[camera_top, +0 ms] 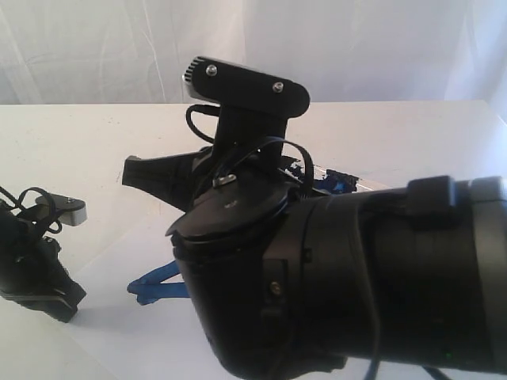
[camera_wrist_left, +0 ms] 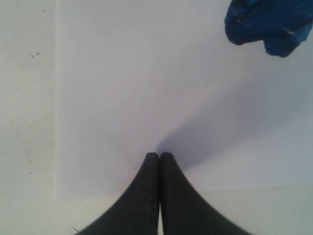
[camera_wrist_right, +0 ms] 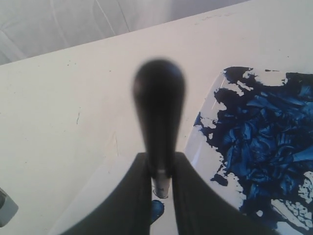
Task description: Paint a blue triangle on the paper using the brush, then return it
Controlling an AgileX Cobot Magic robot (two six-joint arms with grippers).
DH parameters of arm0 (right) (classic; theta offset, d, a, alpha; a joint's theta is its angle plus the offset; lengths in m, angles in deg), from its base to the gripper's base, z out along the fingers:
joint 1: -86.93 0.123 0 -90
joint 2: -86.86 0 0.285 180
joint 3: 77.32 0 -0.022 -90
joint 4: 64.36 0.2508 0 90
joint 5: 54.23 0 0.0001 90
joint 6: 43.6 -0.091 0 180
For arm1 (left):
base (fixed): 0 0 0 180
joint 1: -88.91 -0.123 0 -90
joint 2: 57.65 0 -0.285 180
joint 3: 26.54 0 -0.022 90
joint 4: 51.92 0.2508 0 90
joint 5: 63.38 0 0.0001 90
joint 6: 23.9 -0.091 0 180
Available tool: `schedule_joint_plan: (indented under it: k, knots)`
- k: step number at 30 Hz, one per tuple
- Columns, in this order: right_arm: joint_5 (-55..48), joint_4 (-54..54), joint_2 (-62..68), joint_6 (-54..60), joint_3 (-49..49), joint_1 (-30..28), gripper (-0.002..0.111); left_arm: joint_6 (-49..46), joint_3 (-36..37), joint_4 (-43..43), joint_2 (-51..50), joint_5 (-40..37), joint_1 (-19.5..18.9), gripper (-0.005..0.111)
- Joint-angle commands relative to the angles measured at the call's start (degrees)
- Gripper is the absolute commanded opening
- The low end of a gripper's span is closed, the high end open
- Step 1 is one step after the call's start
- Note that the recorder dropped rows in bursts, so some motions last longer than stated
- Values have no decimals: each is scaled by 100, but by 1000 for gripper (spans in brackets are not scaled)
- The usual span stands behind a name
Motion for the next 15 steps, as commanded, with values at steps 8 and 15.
schedule_joint_plan:
  k: [8, 15]
  knots:
    - [-73, 420, 107, 189, 38, -7, 0, 0, -17, -71, -3, -154, 6, 0]
    - [-148, 667, 96, 386, 38, -7, 0, 0, -17, -83, -3, -155, 6, 0]
